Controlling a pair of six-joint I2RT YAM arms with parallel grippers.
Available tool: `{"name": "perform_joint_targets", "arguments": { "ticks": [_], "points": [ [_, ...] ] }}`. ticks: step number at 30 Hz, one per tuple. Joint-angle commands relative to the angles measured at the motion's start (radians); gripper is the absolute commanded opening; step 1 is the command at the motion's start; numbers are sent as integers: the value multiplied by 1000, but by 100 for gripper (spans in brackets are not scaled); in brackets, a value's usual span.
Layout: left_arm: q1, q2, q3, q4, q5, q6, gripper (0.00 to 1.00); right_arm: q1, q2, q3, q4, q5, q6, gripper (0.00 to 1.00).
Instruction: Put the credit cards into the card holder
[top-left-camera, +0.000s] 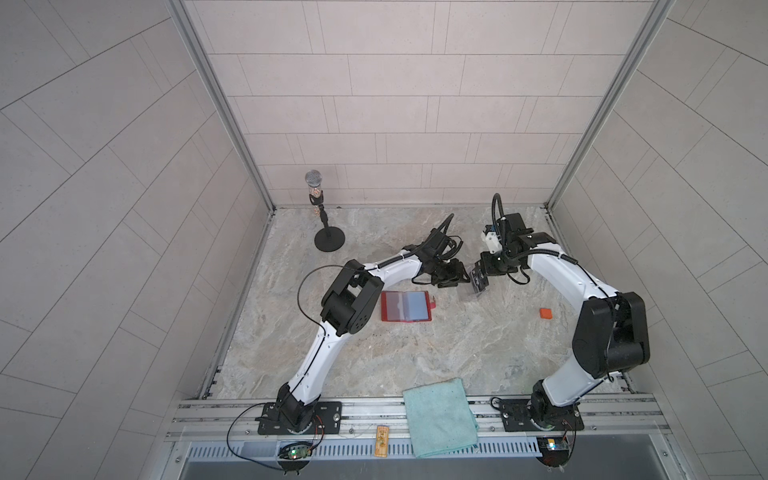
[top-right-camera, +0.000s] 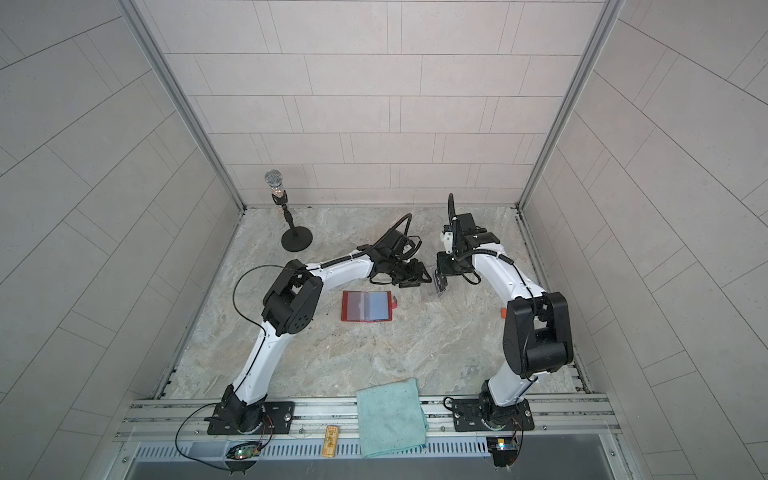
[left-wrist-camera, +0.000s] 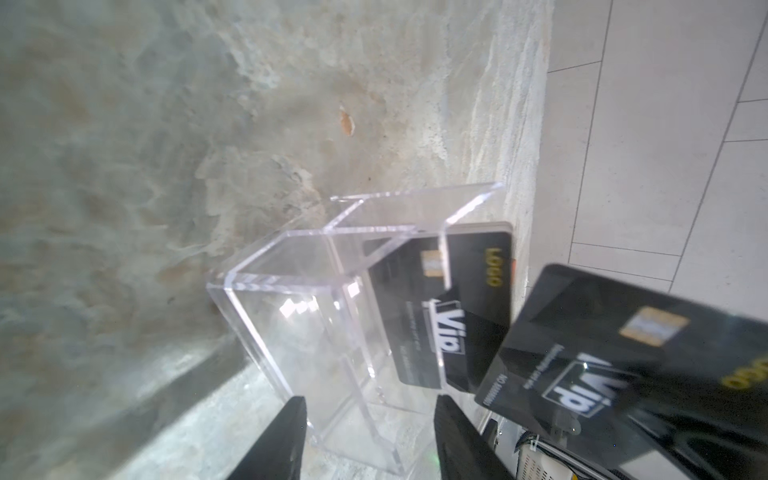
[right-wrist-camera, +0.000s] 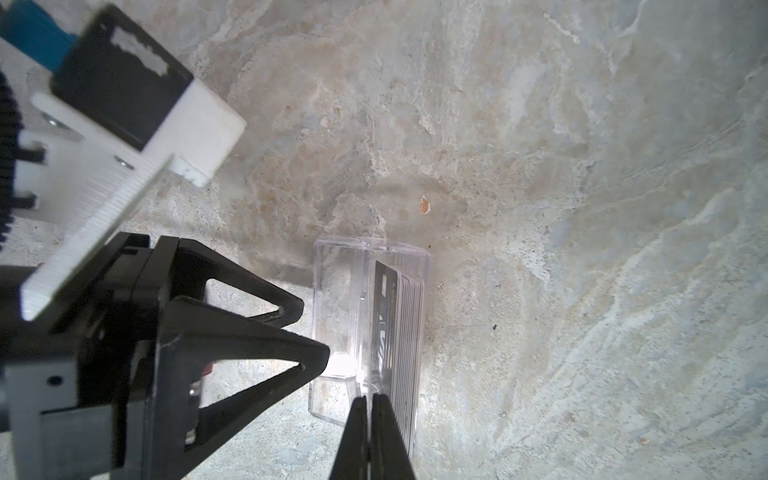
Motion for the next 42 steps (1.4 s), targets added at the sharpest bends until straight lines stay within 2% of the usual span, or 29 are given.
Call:
{"name": "perform_joint_targets", "arguments": {
  "ticks": [1,6,13,25,30,35,42],
  "points": [
    [15,-108,-3,-15,13,35,55,-1,-45,41,-52,-15,5,0],
    [44,-214,-60,-72,-45,128,55,-2,-80,53,-59,-72,8,0],
    [137,-392,-264,-75,-115,190,55,17,-98,39,-24,-188,26,0],
    [335,-644,-628,-121,-181,305,55,204,-44,-51,182,-261,198,0],
    [349,-715,-732,-144,-247,338,55,287,13,-95,319,-309,305,0],
    [350,-768,-812,-126,-314,337,55,357,61,-108,376,-274,363,0],
    [352,-775,-924,-17,-260,301,55,391,119,-145,486,-302,454,0]
  ]
}}
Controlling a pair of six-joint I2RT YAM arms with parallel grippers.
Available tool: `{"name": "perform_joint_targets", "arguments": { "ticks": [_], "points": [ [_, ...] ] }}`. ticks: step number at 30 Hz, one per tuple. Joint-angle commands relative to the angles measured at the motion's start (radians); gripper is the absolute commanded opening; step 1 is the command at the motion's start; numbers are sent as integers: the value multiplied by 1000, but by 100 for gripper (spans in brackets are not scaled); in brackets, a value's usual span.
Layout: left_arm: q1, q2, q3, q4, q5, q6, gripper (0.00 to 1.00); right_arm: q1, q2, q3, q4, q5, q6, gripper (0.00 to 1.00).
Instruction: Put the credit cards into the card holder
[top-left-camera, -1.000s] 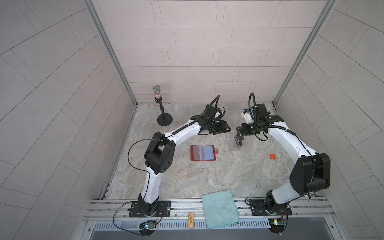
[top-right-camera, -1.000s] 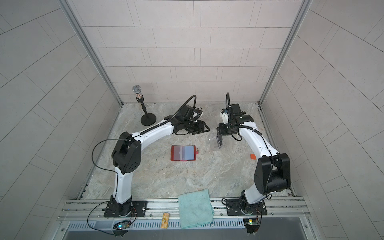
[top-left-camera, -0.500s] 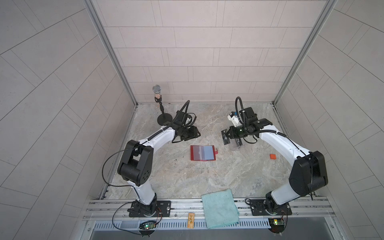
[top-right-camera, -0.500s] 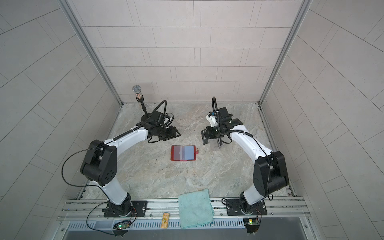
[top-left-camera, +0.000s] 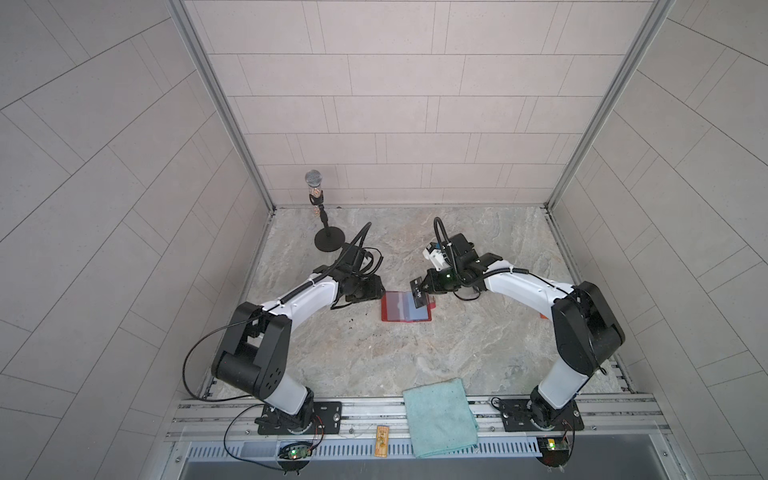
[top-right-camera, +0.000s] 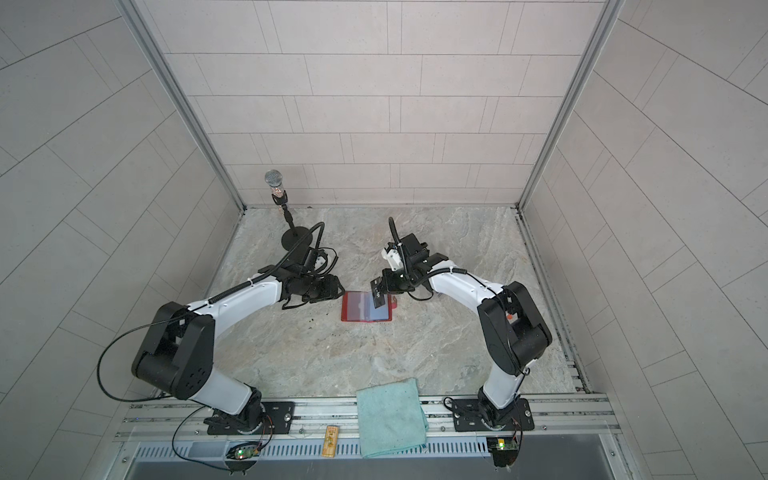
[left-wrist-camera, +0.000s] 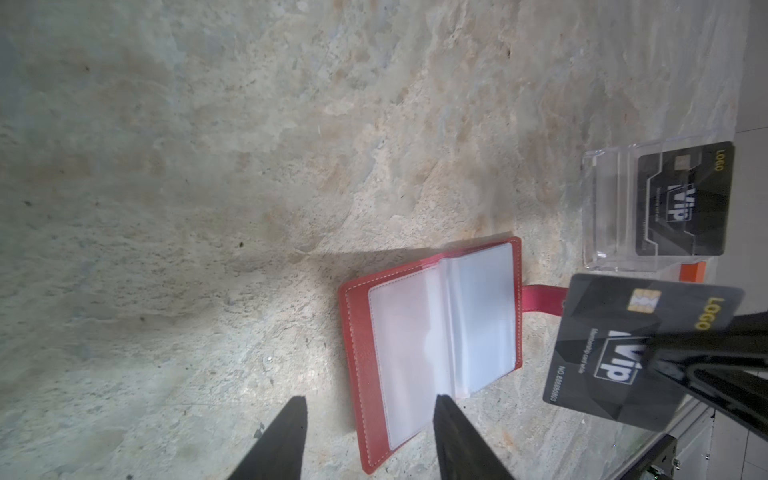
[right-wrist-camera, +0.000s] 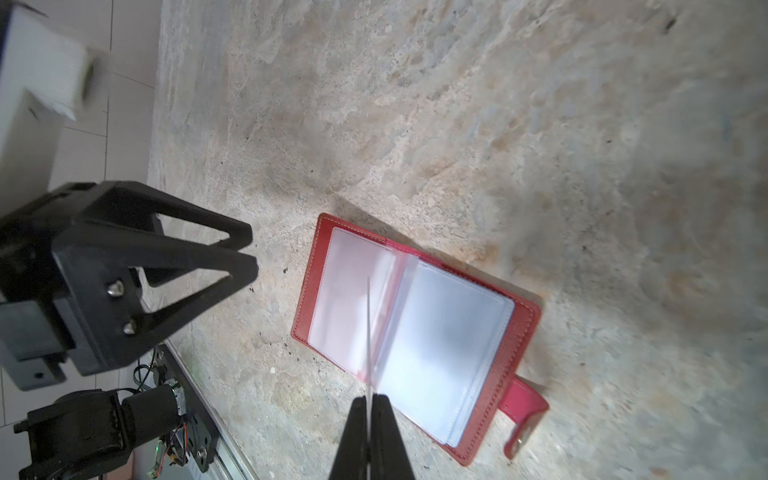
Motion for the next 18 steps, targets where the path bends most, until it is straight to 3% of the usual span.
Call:
{"name": "perform_joint_targets", "arguments": {
  "ticks": [1,11,18],
  "points": [
    [6,-3,-38,68,28,-11,55,5,22,-23,79,-4,74,0],
    [6,35,-81,130,54,-33,53,10,75,-58,186,-45,168,0],
    [6,58,-104,148,44,-44,44,12,98,-83,216,-53,183,0]
  ]
}}
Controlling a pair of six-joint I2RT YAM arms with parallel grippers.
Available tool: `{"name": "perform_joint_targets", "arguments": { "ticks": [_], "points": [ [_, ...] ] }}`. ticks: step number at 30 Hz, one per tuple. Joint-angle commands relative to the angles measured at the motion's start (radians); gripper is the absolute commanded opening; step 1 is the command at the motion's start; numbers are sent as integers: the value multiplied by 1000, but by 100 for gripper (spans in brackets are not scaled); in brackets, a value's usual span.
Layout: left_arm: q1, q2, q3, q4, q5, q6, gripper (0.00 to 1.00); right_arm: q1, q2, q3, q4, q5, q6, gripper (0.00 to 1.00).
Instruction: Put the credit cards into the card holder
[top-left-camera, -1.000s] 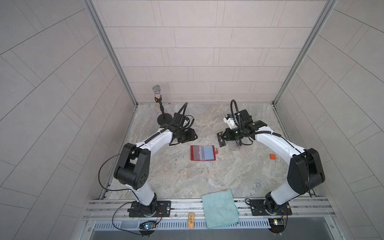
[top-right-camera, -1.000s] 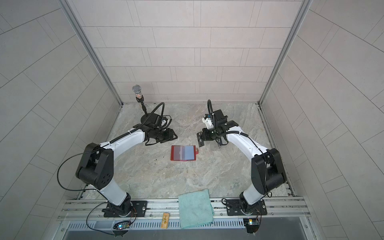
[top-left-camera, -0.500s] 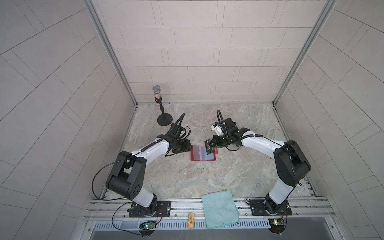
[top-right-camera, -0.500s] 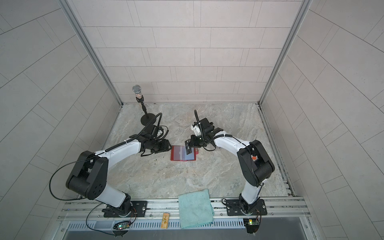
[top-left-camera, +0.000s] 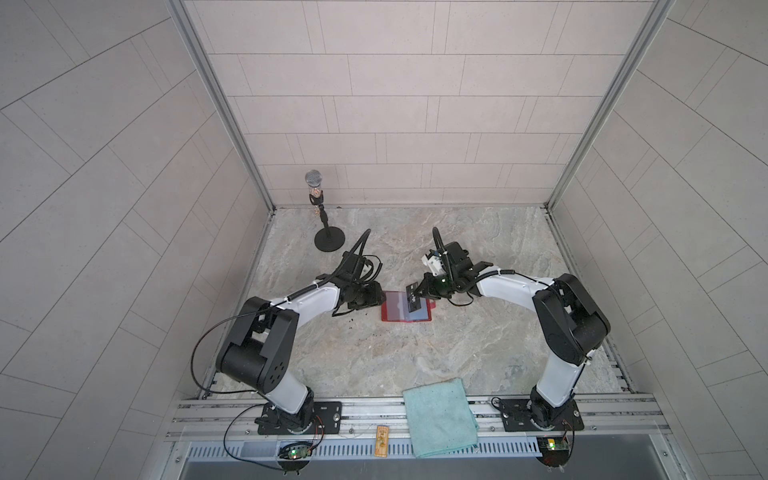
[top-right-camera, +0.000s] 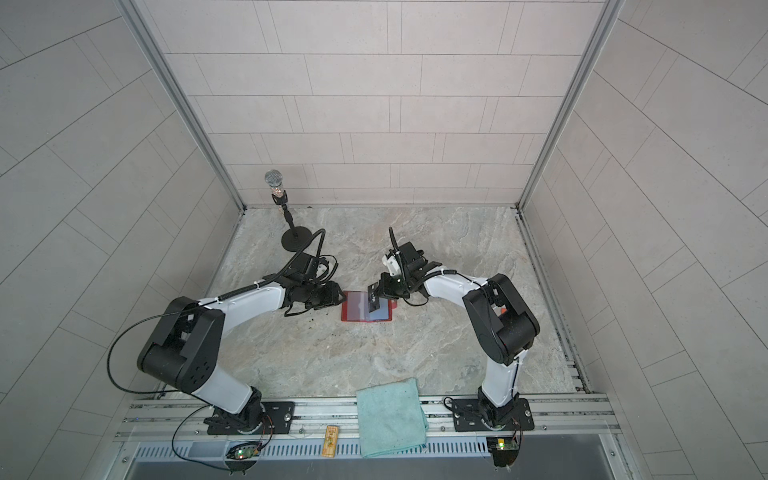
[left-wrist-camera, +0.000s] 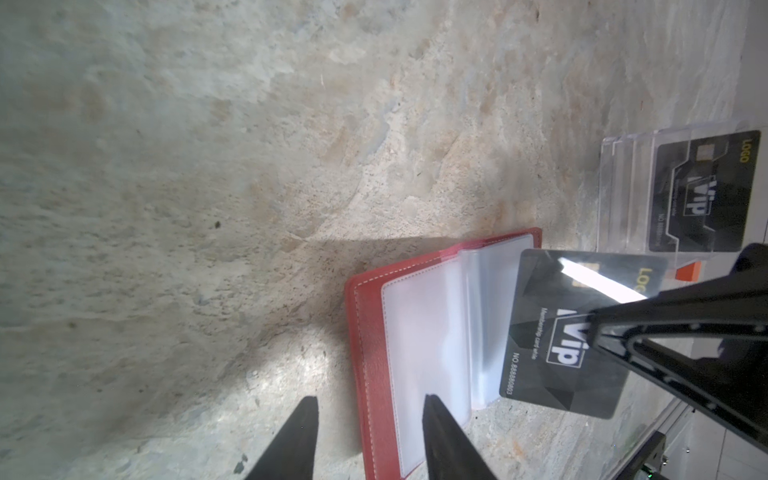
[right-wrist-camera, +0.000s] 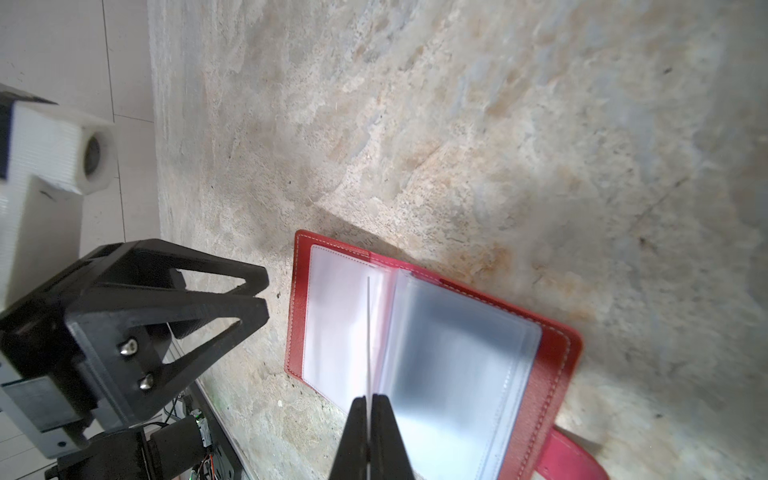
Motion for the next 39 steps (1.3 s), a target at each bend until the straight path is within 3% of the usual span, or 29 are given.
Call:
{"name": "perform_joint_targets", "arguments": {
  "ticks": [1,5,20,30,39],
  "points": [
    [5,19,-27,19,-1,-9,41,5,22,-16,43,-13,31,0],
    [5,31,-43,41,14,-15,34,4,32,-24,50,-16,31,0],
    [4,58,-66,112,80,-55,27,4,75,-38,84,-37,40,0],
    [4,54,-83,121,76,-65,12,5,95,-46,122,-65,61,0],
    [5,50,-92,123,73,-70,11,4,106,-64,165,-87,92,0]
  ]
}}
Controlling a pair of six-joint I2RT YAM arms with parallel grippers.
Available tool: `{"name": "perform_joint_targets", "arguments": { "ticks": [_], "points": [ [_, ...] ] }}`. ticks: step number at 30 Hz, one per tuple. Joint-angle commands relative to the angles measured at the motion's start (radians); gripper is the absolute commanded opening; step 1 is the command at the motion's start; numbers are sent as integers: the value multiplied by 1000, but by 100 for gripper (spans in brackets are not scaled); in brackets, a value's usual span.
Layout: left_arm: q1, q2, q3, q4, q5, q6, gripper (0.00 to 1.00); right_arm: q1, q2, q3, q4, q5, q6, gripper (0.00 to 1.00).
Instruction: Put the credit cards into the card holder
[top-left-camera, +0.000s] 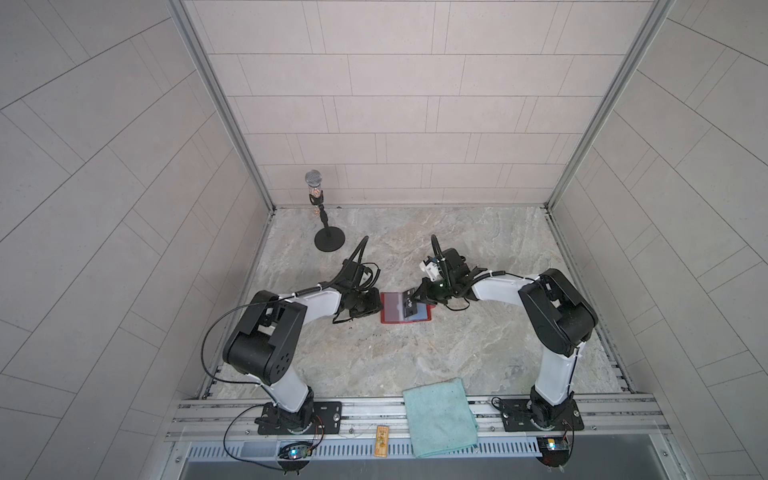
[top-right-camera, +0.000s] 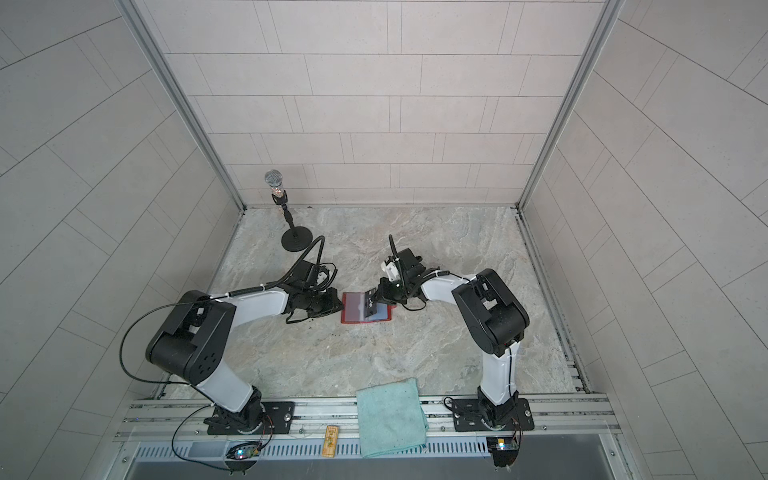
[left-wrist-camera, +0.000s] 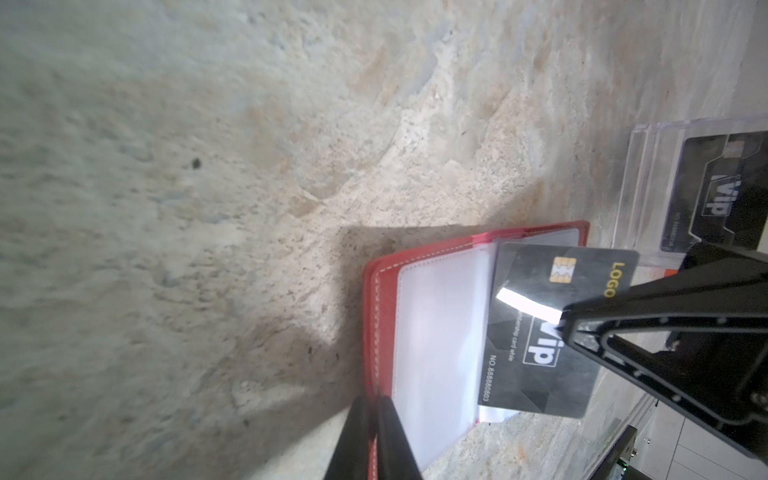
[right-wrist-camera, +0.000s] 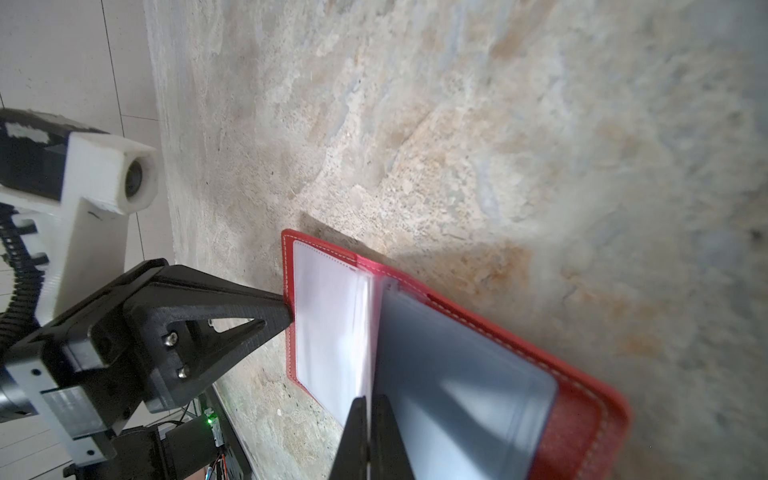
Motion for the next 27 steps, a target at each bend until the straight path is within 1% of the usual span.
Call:
{"name": "perform_joint_targets", "arguments": {
  "ticks": [1,15,21,22,27],
  "points": [
    [3,-2,-14,7,6,-2,11,5,23,-20,35,-13,28,0],
    [2,-11,-23,10,0,-7,8,6,25,-36,95,-44,73,0],
    [1,-18,-25,11,-5,-12,8,6,24,-42,87,-28,75,0],
    [1,-20,-24,11,-7,-13,6,7,24,-43,85,-22,75,0],
    [2,-27,-30,13,-14,-18,5,6,16,-51,69,-4,68,0]
  ]
}}
